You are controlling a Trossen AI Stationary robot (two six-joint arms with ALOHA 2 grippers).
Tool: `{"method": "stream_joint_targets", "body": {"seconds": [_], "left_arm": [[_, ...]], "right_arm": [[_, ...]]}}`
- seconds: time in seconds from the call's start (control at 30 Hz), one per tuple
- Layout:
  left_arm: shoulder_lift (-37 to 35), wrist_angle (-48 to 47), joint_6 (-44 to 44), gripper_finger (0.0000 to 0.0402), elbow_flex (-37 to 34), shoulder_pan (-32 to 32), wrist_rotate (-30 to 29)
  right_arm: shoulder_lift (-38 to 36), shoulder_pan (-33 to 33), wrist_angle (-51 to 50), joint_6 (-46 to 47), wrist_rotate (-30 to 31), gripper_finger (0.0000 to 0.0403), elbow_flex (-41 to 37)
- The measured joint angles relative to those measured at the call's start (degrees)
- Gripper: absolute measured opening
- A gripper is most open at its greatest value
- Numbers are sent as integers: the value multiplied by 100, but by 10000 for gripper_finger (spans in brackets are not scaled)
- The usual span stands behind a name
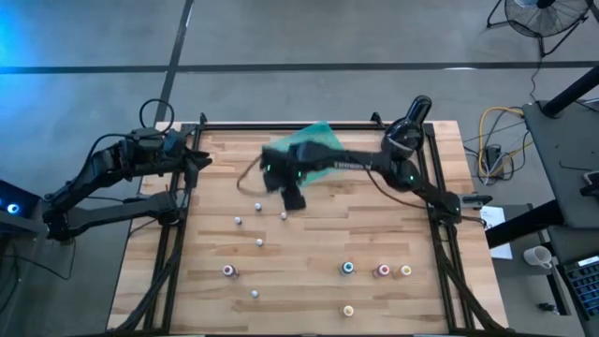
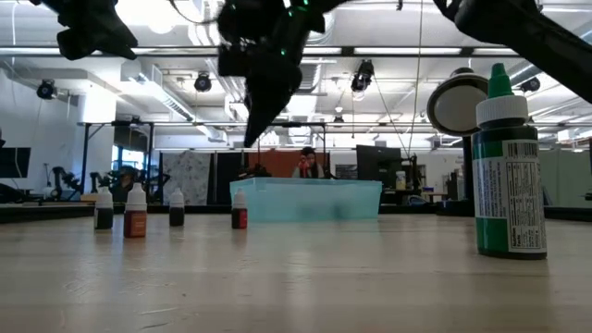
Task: Pick & Place food coloring
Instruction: Put the red small food coloring into the green bin
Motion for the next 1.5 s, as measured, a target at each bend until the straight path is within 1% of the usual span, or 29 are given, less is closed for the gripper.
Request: {"method": "stream_joint_targets", "body": {"seconds": [0.1, 0.2, 0.47, 0.6, 0.73, 0.97, 1.17, 1.5], "left_arm": [[1, 1, 4, 103, 0, -1, 0], [9, -1, 41, 103, 0, -1, 0], [20, -8, 58, 103, 0, 0, 1], [20, -17, 60, 103, 0, 1, 2], [20, -18, 123, 103, 0, 0, 2], [20, -23, 167, 103, 0, 0, 2], [20, -25, 191, 103, 0, -1, 2], [20, -25, 193, 103, 0, -1, 2]], "right_arm": [[60, 374, 85, -296, 306, 147, -81], [176, 557, 234, -94, 421, 149, -150], [485, 669, 284, 530, 438, 181, -196], [489, 692, 284, 541, 455, 195, -198], [489, 743, 317, 525, 451, 198, -271], [489, 768, 395, 525, 453, 189, -596], [489, 774, 685, 566, 453, 177, -666], [489, 771, 714, 607, 451, 145, -808]]}}
